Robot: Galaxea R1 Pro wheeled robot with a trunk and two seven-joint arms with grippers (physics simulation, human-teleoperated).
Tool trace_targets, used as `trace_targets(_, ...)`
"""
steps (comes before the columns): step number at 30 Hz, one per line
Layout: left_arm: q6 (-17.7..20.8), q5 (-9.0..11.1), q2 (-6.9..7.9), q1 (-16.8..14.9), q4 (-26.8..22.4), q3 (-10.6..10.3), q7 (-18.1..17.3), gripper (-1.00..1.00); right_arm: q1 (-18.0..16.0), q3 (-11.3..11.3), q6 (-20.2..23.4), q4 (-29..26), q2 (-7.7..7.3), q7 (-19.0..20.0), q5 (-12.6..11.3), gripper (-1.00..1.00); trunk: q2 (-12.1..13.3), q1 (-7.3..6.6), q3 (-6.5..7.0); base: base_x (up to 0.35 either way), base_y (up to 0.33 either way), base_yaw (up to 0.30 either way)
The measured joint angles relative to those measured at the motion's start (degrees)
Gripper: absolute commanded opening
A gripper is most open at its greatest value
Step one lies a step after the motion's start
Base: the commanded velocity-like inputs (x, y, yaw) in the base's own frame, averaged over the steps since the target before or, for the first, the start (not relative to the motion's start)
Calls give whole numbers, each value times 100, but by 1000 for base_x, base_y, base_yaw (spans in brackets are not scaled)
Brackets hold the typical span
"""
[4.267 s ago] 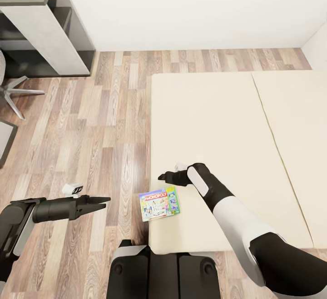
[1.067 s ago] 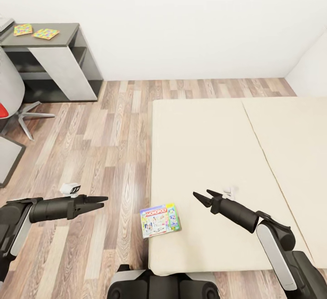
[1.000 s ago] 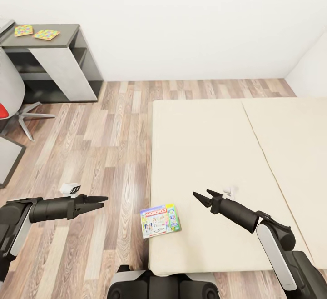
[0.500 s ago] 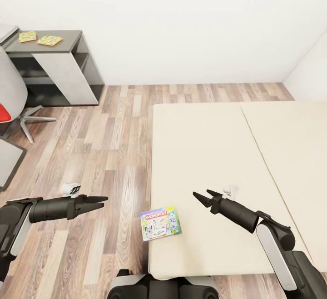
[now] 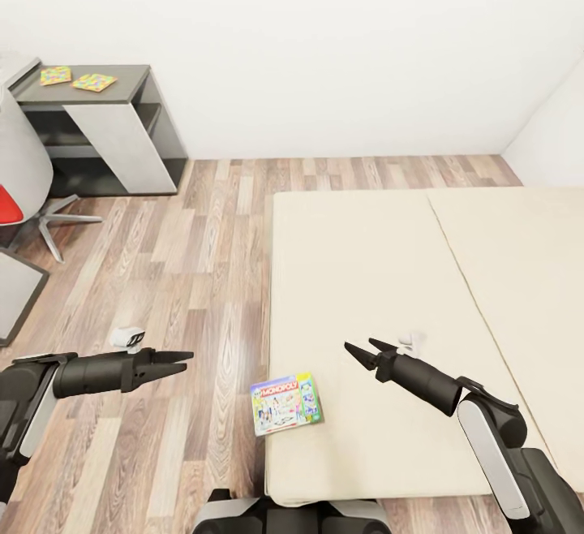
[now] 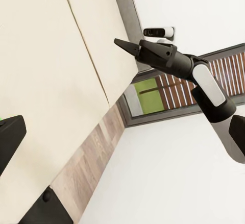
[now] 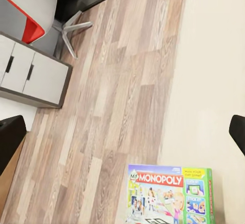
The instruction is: Put all the toys in the child's room - the three board games (two on the bed and one on the table), the two jigsaw puzzles on the table, and the tennis ball on the table - inside the toy box on the table in the child's room.
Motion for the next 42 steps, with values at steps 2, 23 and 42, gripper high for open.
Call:
trace_targets(2,-1,-6,0,0,1,0,-1,100,0,0,-4,0,0,0,1,100,0,0,19,0,0,0)
trace_targets(23,8,-164,-25,0,1,-7,659,100,0,-5,-78,145,6,-67,35,100,0,0,218,0,0,0)
trace_targets(42,45,-219,-120,-17,290,-38,3519,100,0,-59,-494,711,15,-546,620,100,0,0,398,0,0,0)
